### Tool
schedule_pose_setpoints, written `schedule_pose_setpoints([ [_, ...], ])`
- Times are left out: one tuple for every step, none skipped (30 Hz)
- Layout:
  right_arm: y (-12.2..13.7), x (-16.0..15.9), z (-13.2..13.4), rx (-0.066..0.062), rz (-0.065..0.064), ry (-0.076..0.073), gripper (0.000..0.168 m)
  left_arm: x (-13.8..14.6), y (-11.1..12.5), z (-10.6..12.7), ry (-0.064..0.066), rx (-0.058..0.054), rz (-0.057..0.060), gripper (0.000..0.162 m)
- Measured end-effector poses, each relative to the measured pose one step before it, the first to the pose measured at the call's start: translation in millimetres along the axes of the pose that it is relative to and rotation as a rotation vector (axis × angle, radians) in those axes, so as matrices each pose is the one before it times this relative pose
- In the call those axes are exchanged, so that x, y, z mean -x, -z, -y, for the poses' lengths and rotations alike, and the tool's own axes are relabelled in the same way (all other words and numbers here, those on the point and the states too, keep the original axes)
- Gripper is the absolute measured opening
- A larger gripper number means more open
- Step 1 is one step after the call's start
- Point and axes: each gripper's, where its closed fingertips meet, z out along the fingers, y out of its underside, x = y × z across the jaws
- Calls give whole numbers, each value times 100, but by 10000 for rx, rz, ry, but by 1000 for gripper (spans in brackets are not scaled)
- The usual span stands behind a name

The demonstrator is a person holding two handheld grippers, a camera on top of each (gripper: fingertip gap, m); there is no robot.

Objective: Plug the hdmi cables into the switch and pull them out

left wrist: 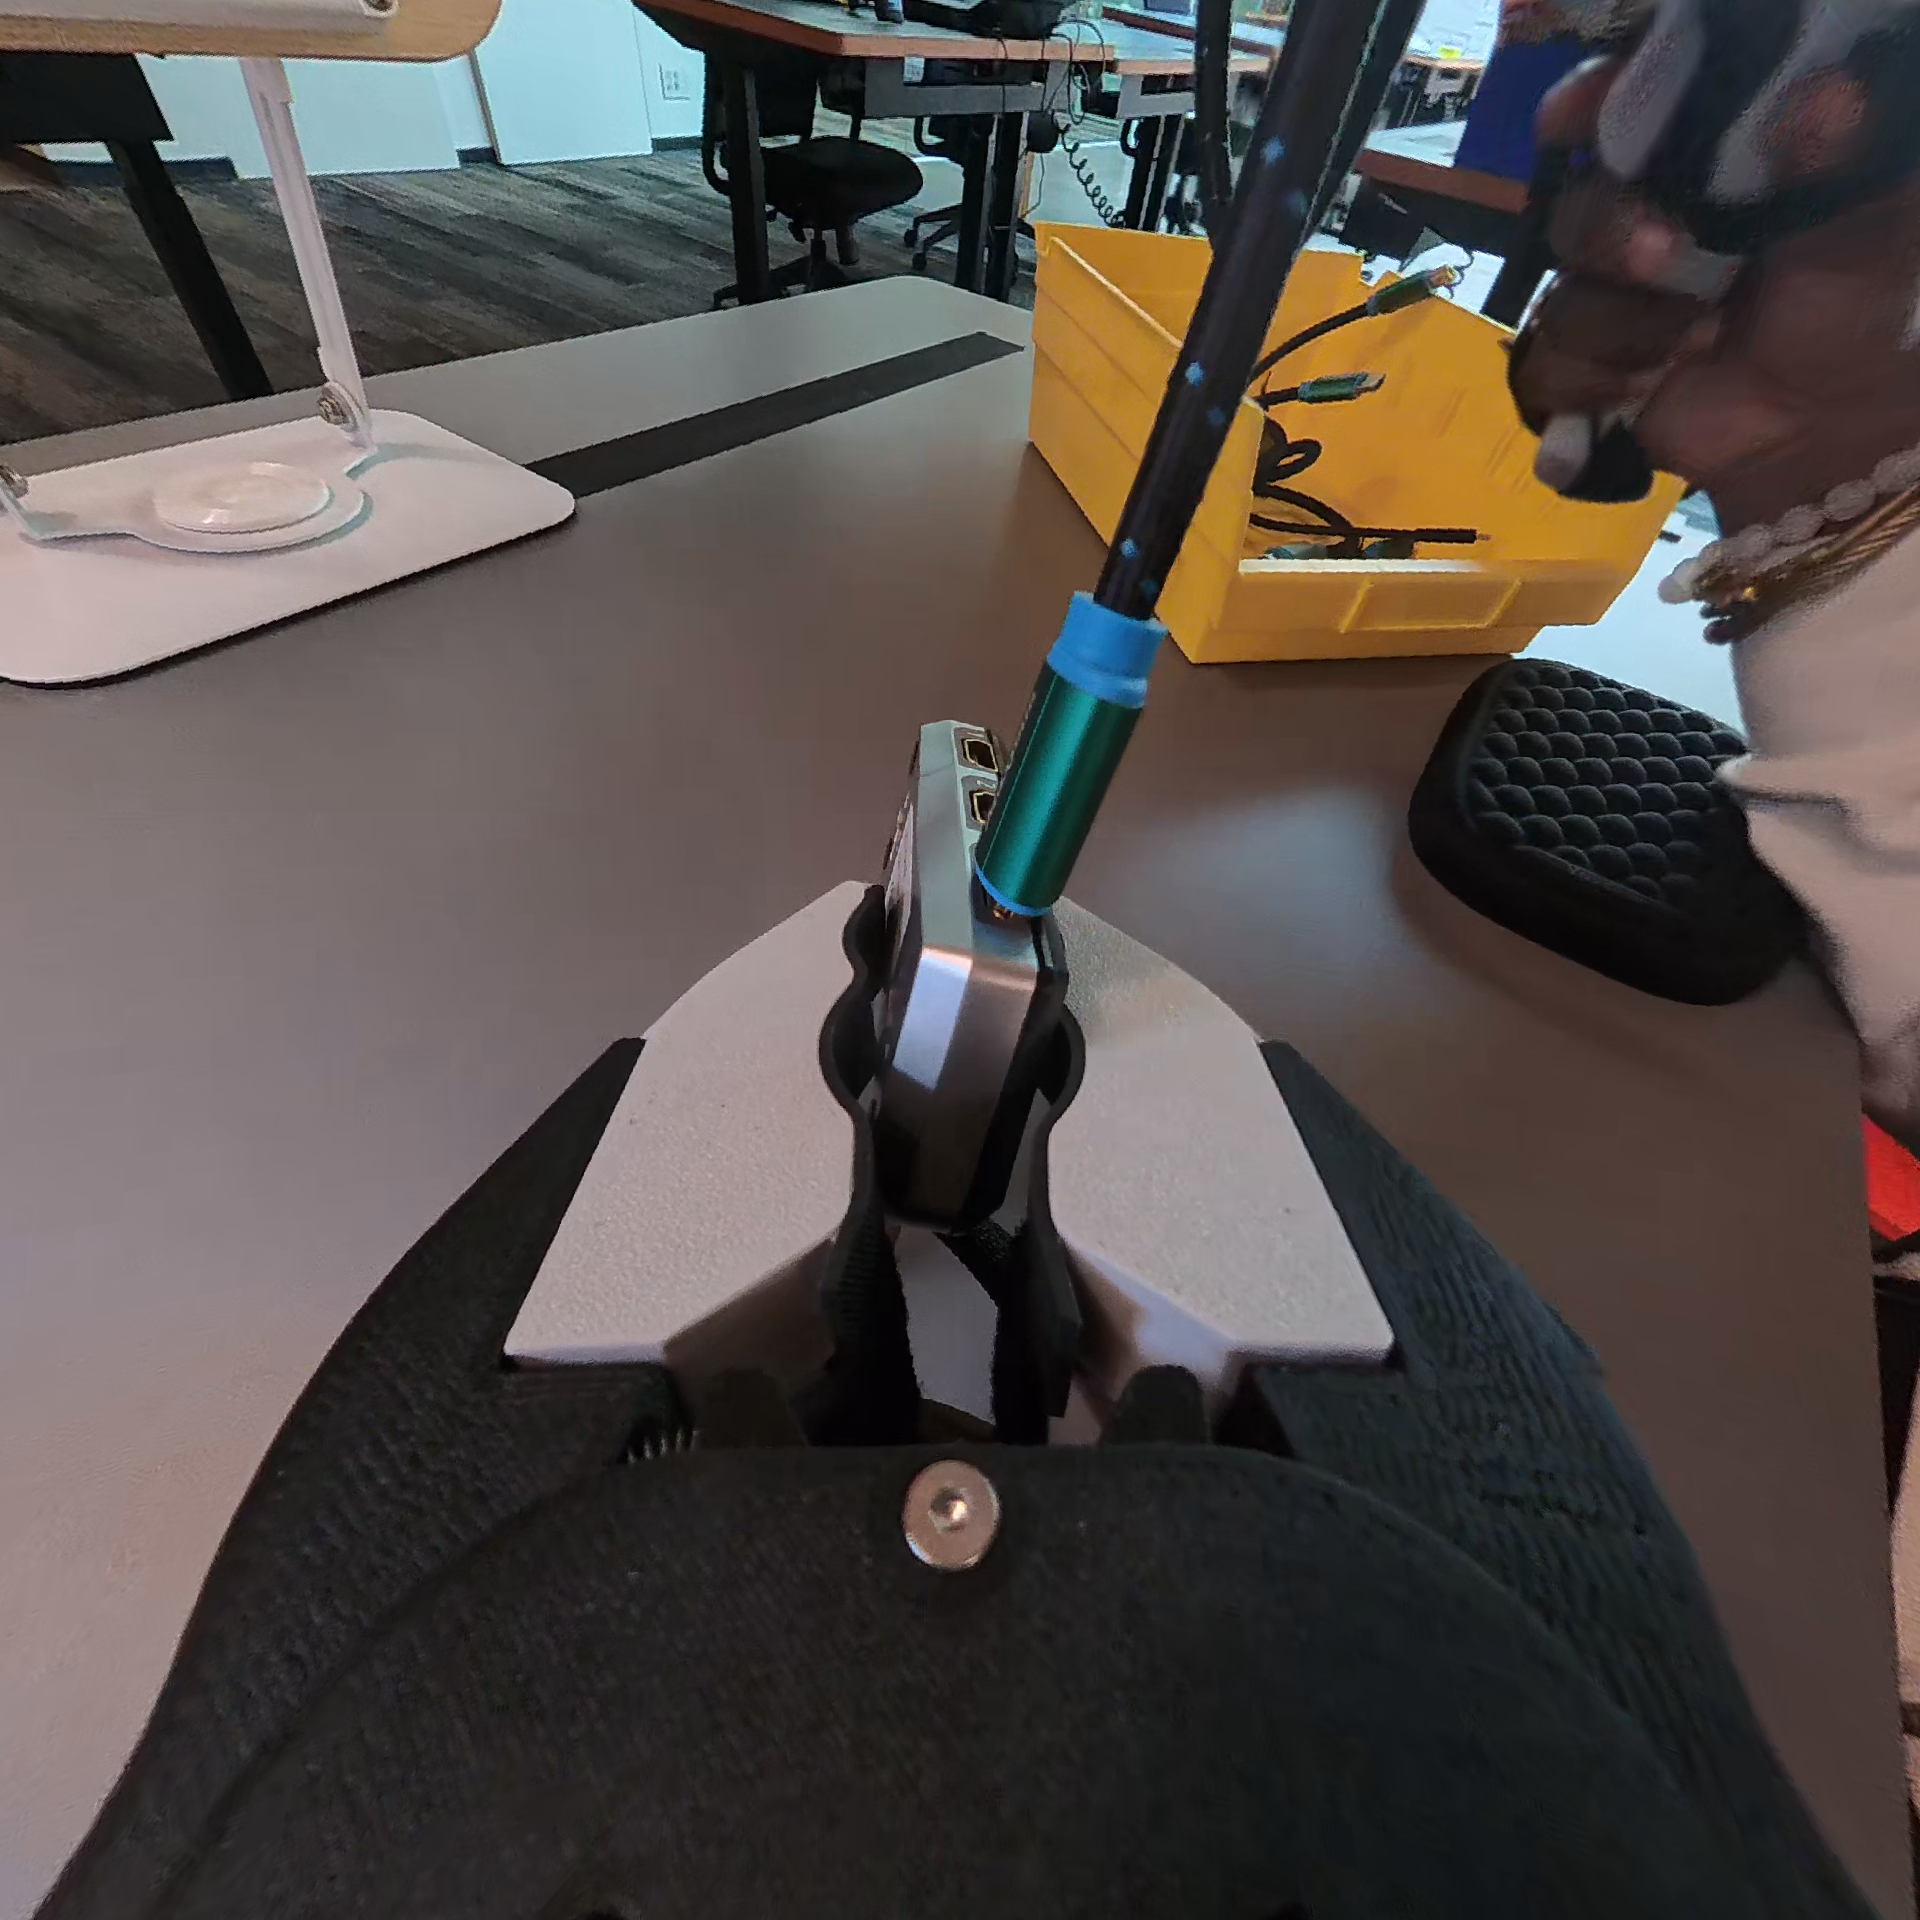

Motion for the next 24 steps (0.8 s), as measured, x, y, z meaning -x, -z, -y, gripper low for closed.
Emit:
schedule_pose_setpoints([
  [-1137,2899,-239,-62,1873,-745,22,48,-17,13,-25,-12,62,26],
  [-1400,1942,-889,274,1307,-624,21,62,-28,5,-35,-13,81,26],
  [-1597,1208,-1449,601,838,-406,21,69,-34,16,-43,-13,104,26],
  [-1769,707,-1773,805,482,-184,24,82,-52,12,-49,-14,123,26],
  [-1921,-114,-1704,801,-93,-57,28,81,-73,3,-61,-11,142,26],
  [-1861,-1118,-1383,607,-833,-140,34,106,-89,-6,-95,1,184,26],
  [-1693,-1221,-1003,430,-992,-162,44,91,-98,-13,-124,10,210,26],
  [-1491,-425,-394,80,-583,-177,52,78,-113,-11,-148,7,232,26],
  [-1177,95,220,-350,-289,-221,52,52,-144,-22,-181,15,251,25],
  [-869,11,506,-591,-350,-255,52,-26,-144,-35,-184,26,206,25],
  [-573,-136,438,-509,-434,-164,50,-82,-146,-62,-209,45,181,25],
  [-376,-34,313,-336,-337,8,47,-71,-148,-43,-246,35,211,25],
  [-203,-23,259,-257,-299,168,36,-106,-159,-95,-269,87,197,25],
  [-16,16,265,-246,-235,312,9,-56,-160,-138,-267,125,220,25],
  [74,-186,31,-23,-314,325,8,84,-156,-85,-185,95,284,25],
  [99,-166,-156,198,-160,353,8,45,-133,-140,-121,121,171,24],
  [158,-159,-97,175,-55,244,8,-101,-124,-72,-38,81,3,24],
  [159,-94,27,22,14,59,7,-216,-120,37,88,29,-132,24],
  [180,-75,104,-37,18,-27,7,-257,-95,93,140,-14,-187,25],
  [158,-28,115,-16,4,35,6,-215,-69,115,70,-29,-120,24],
  [153,-17,119,9,-52,212,7,-209,-55,122,18,-50,-75,24],
  [142,31,159,-3,-43,226,7,-211,-19,152,20,-81,-68,24],
  [131,112,220,-72,41,67,7,-242,27,205,58,-107,-123,24],
  [126,101,232,-114,107,-131,6,-267,22,172,94,-98,-150,24],
])
